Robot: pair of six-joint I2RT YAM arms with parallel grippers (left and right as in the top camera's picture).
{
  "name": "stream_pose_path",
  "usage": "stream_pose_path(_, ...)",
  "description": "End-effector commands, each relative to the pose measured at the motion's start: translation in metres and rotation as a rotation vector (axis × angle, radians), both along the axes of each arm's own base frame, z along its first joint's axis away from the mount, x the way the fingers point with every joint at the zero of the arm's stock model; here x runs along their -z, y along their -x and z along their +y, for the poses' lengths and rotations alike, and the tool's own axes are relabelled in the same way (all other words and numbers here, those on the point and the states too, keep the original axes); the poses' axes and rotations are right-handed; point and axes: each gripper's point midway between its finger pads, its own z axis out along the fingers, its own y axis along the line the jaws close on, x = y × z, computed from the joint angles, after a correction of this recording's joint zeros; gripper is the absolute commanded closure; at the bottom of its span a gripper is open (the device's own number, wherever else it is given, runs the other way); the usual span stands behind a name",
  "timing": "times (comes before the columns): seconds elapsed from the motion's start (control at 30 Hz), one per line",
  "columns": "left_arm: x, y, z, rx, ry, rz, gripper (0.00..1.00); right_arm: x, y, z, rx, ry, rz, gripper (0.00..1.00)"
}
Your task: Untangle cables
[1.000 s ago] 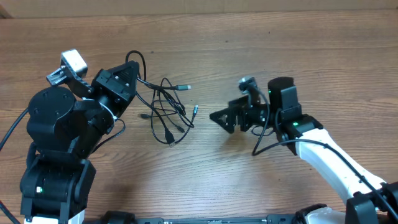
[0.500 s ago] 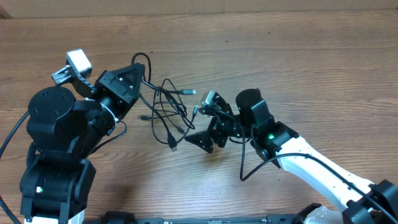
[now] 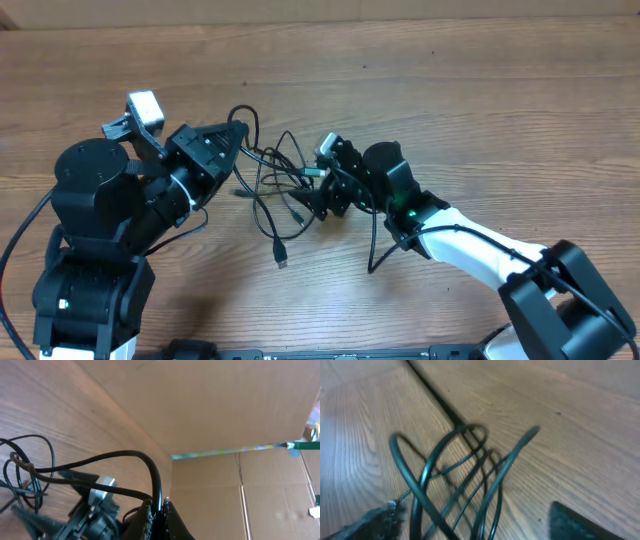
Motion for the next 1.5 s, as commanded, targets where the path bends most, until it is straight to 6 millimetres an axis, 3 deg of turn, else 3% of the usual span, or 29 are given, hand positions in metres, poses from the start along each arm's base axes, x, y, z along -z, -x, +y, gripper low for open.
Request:
stream_pose_path(0.0, -0.009, 0.004, -0.004, 0.018, 0.020, -0.010, 0.96, 0.004, -0.009, 0.003, 0.017, -0.002, -0.014, 0.24)
stream_pose_path(0.23, -0.010, 0.004, -0.004, 0.018, 0.021, -0.012, 0.96, 0.034, -0.001, -0.003, 0.018, 0.065, 0.080, 0.77)
stream_pose_path(0.3, -0.009, 0.004, -0.004, 0.019, 0.021, -0.011, 0.96, 0.038, 0.001, -0.004, 0.017, 0.076, 0.098, 0.85)
stream_pose_path(0.6, 0.001, 0.004, 0.002, -0.017, 0.002, 0.028, 0.93, 0.039, 0.009, -0.001, 0.019, 0.033, 0.190, 0.96)
stream_pose_path(0.8, 0.032, 0.002, 0.025, -0.127, -0.110, 0.123, 0.48, 0.037, 0.002, -0.023, 0.159, -0.029, 0.378, 0.96)
stream_pose_path(0.9, 0.045, 0.004, 0.035, -0.172, -0.148, 0.174, 0.39, 0.029, -0.006, -0.050, 0.260, -0.057, 0.458, 0.96)
stream_pose_path(1.03, 0.063, 0.006, 0.047, -0.229, -0.197, 0.246, 0.34, 0.003, -0.017, -0.088, 0.369, -0.108, 0.481, 0.96)
stream_pose_path(1.23, 0.091, 0.006, 0.051, -0.239, -0.242, 0.369, 0.29, -0.081, -0.015, -0.128, 0.412, -0.232, 0.327, 0.96)
stream_pose_path(1.3, 0.099, 0.004, 0.048, -0.220, -0.247, 0.400, 0.37, -0.109, -0.009, -0.135, 0.414, -0.268, 0.263, 0.96)
stream_pose_path(1.37, 0.100, -0.001, 0.035, -0.117, -0.270, 0.371, 0.46, -0.138, 0.000, -0.138, 0.403, -0.302, 0.198, 0.96)
stream_pose_path(1.4, 0.093, -0.007, 0.021, -0.014, -0.284, 0.302, 0.46, -0.155, 0.006, -0.140, 0.396, -0.326, 0.159, 0.96)
stream_pose_path(1.47, 0.076, -0.013, -0.003, 0.159, -0.292, 0.157, 0.46, -0.171, 0.012, -0.142, 0.395, -0.359, 0.133, 0.96)
